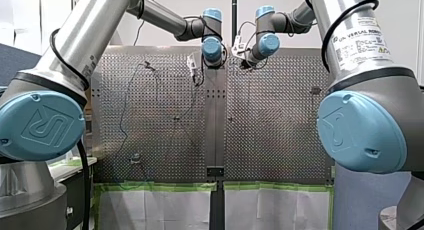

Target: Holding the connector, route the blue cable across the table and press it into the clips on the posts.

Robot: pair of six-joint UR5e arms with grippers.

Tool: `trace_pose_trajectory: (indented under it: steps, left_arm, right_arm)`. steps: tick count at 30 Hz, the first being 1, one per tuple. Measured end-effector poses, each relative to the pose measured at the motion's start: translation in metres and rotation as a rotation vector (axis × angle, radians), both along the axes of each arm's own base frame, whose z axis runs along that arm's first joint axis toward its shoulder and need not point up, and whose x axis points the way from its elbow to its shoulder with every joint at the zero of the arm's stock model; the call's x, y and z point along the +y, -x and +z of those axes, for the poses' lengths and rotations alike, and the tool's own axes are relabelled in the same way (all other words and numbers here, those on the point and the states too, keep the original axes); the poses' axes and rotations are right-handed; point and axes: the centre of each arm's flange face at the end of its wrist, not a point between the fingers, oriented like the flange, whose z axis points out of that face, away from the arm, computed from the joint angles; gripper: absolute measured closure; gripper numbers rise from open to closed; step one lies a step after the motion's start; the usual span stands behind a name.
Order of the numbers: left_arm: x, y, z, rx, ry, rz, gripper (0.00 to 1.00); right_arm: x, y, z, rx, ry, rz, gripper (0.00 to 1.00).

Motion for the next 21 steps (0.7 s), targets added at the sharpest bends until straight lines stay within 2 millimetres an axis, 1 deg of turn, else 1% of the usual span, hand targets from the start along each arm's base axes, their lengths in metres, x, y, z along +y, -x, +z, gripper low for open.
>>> trace_pose_trajectory:
  steps: [1, 2, 3, 4, 5, 6, 7, 8, 9, 10, 11, 12, 13, 14, 15, 16, 21]
  left_arm:
    - [0.0002, 0.0001, 0.0003, 0.002, -0.002, 0.000, 0.05]
    - [0.0005, 0.0004, 0.0005, 0.006, -0.004, 0.001, 0.14]
    - [0.0009, 0.0005, 0.0006, 0.009, -0.006, 0.001, 0.14]
    - [0.0013, 0.0005, 0.0005, 0.011, -0.008, 0.002, 0.27]
    - [0.0020, 0.0005, 0.0001, 0.015, -0.010, 0.003, 0.36]
    - [0.0024, 0.0006, -0.0002, 0.018, -0.012, 0.004, 0.36]
    - [0.0027, 0.0007, -0.0005, 0.020, -0.014, 0.005, 0.49]
    - [0.0032, 0.0008, -0.0009, 0.024, -0.016, 0.005, 0.57]
    - [0.0036, 0.0009, -0.0010, 0.026, -0.017, 0.006, 0.57]
    - [0.0039, 0.0010, -0.0012, 0.028, -0.019, 0.006, 0.71]
    - [0.0043, 0.0011, -0.0015, 0.031, -0.020, 0.007, 0.78]
    - [0.0045, 0.0012, -0.0017, 0.032, -0.021, 0.007, 0.78]
    - [0.0046, 0.0013, -0.0019, 0.034, -0.023, 0.007, 0.90]
    - [0.0049, 0.0015, -0.0021, 0.036, -0.025, 0.008, 0.97]
    - [0.0051, 0.0016, -0.0023, 0.038, -0.028, 0.008, 0.97]
    - [0.0056, 0.0016, -0.0025, 0.040, -0.032, 0.009, 1.00]
    - [0.0086, 0.0026, -0.0039, 0.053, -0.049, 0.027, 1.00]
  right_arm:
    - [0.0000, 0.0000, 0.0000, 0.000, 0.000, 0.000, 1.00]
    - [0.0000, -0.0001, -0.0001, 0.000, 0.000, 0.000, 1.00]
    - [0.0000, -0.0001, -0.0001, -0.001, -0.001, 0.001, 1.00]
    - [0.0000, -0.0001, -0.0001, -0.001, -0.001, 0.001, 1.00]
    - [0.0001, -0.0002, -0.0002, -0.001, -0.001, 0.001, 1.00]
    - [0.0002, -0.0004, -0.0001, -0.001, -0.001, 0.002, 1.00]
    - [0.0002, -0.0003, 0.0000, -0.001, -0.001, 0.002, 1.00]
    - [0.0003, -0.0003, 0.0000, -0.001, -0.001, 0.002, 1.00]
    - [0.0004, -0.0004, 0.0001, -0.002, -0.001, 0.002, 1.00]
    - [0.0005, -0.0005, 0.0002, -0.002, -0.001, 0.003, 1.00]
    - [0.0005, -0.0006, 0.0001, -0.002, -0.001, 0.003, 1.00]
    - [0.0006, -0.0007, 0.0001, -0.002, -0.001, 0.004, 1.00]
    - [0.0009, -0.0010, 0.0001, -0.002, -0.001, 0.004, 1.00]
    - [0.0010, -0.0012, 0.0001, -0.002, -0.001, 0.005, 1.00]
    - [0.0012, -0.0014, 0.0001, -0.002, -0.001, 0.005, 1.00]
    - [0.0014, -0.0016, 0.0001, -0.002, -0.001, 0.006, 1.00]
    - [0.0029, -0.0034, 0.0000, -0.002, -0.002, 0.009, 1.00]
